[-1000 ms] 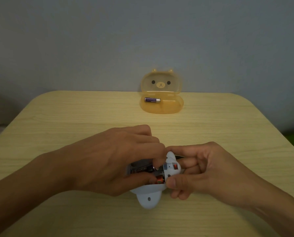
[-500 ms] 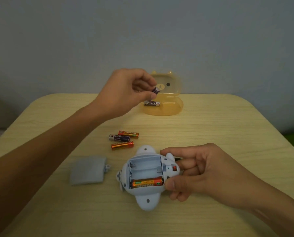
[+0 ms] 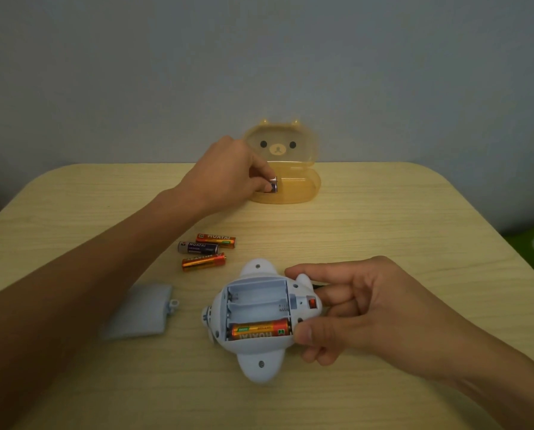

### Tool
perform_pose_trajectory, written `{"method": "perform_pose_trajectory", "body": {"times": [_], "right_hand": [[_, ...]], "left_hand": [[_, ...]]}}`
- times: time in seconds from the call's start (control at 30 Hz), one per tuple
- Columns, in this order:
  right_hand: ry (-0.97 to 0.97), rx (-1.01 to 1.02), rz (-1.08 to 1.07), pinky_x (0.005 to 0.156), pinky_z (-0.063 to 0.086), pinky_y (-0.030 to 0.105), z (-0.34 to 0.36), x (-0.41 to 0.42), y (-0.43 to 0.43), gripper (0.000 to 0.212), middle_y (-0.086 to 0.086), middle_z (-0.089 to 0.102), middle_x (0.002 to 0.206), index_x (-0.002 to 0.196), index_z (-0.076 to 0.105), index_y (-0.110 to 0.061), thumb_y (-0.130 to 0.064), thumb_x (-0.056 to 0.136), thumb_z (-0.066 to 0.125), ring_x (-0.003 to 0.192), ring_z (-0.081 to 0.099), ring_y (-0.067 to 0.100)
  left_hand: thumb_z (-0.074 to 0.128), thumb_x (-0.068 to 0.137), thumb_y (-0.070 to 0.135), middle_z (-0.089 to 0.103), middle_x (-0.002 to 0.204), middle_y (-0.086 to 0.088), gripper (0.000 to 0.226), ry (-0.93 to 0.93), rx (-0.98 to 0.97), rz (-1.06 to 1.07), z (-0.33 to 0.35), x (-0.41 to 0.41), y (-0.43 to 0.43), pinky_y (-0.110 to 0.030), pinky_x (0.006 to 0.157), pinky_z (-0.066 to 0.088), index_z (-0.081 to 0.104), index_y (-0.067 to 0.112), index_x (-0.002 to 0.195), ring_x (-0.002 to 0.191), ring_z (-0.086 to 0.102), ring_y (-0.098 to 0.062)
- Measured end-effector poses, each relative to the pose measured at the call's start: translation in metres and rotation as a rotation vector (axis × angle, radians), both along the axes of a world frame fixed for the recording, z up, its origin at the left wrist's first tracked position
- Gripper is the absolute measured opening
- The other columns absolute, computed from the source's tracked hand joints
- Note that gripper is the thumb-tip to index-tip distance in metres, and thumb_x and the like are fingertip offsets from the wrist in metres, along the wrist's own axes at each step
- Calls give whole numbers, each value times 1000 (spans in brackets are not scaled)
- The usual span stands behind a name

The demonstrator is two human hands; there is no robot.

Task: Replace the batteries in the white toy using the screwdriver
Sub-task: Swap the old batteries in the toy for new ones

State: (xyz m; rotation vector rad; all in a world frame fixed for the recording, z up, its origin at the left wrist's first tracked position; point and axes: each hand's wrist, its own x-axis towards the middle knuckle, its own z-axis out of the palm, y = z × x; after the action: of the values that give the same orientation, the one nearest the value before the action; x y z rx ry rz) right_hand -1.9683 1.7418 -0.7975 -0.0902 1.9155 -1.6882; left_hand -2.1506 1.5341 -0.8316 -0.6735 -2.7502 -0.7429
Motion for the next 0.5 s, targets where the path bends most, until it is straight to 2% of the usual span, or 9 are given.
{"method": "perform_pose_trajectory", "body": {"times": [0.07,0.13,0.3,0.37,0.5], "right_hand": [[11,3,4,59,63,25,0,0,0,53,13,84,92,118,74,-21,-2,69,83,66,78,21],[9,11,1,60,63,25,0,0,0,52,14,84,91,119,74,-18,4,74,82,67,78,21],[-7,14,0,60,63,26,0,-2,0,60,15,84,93,127,69,-14,-3,70,82,67,78,22],[-9,9,0,60,64,27,1,-2,0,58,17,83,93,126,70,-15,-2,70,81,67,78,23],[2,32,-10,58,63,27,1,-2,-1,58,20,83,92,126,70,-16,-3,70,81,66,78,24]], "left_hand": [[83,89,18,84,96,3,17,21,18,-21,6,6,-4,7,67,33,86,21,106,70,59,17],[83,89,20,83,94,5,15,58,37,-82,16,23,-10,4,70,35,85,24,103,77,59,23],[76,91,30,79,96,13,16,-10,113,-405,38,96,-27,-26,74,54,83,24,104,90,72,-9],[75,93,29,78,100,14,16,-77,87,-512,38,120,-35,-27,77,56,83,23,106,93,72,-11],[80,93,29,75,104,14,13,-120,29,-550,24,143,-45,-34,79,56,83,28,106,97,68,-12]]}}
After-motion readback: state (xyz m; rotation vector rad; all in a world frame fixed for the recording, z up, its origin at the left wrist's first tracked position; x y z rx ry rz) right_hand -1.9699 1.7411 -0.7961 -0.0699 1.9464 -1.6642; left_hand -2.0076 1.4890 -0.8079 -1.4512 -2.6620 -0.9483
